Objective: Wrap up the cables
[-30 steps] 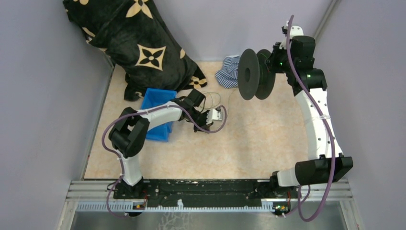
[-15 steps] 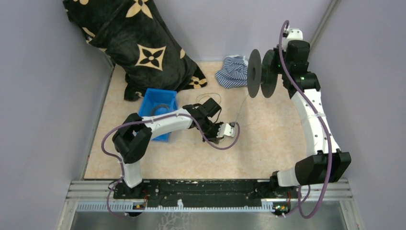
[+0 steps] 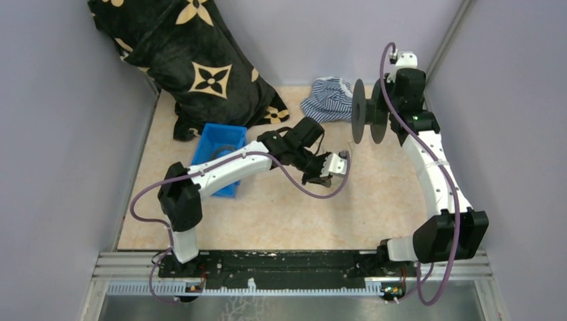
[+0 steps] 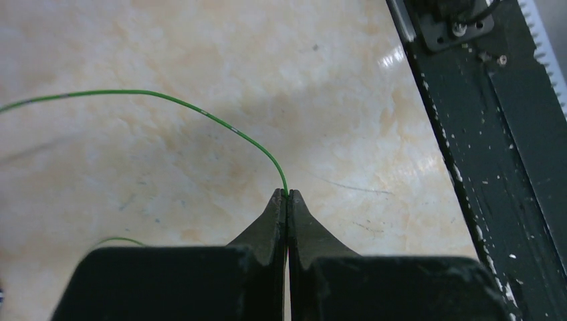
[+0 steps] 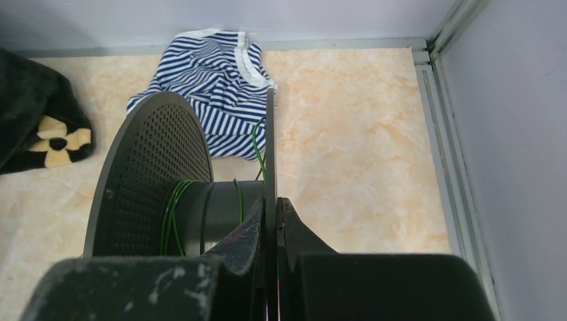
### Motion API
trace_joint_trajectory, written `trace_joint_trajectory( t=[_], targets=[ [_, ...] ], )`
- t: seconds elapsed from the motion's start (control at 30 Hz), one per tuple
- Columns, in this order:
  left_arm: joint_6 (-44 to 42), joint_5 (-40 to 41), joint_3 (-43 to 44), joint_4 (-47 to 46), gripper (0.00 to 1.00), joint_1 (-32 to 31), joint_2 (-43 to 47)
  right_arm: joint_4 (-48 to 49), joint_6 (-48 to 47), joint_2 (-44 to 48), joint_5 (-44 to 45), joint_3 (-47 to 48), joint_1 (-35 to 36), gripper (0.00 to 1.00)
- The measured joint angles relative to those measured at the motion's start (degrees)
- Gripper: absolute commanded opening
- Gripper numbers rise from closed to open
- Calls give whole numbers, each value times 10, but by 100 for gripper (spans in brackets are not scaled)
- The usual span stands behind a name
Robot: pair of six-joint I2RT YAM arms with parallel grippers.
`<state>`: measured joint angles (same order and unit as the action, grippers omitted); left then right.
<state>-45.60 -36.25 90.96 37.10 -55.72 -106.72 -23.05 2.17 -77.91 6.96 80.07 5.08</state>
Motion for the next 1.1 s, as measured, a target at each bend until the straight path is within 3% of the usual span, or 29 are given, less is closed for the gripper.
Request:
trace_joint_trajectory(
  t=[0.23, 0.57, 1.1],
  targets=[
    [62, -24, 107, -3, 0, 0, 0, 17, -12, 13, 10, -47, 0, 0],
    [154, -3, 191, -28, 0, 0, -17, 35, -24, 41, 15, -97, 5, 0],
    [229, -56, 215, -29, 0, 0, -17, 45, -37, 43, 25, -111, 5, 0]
  ],
)
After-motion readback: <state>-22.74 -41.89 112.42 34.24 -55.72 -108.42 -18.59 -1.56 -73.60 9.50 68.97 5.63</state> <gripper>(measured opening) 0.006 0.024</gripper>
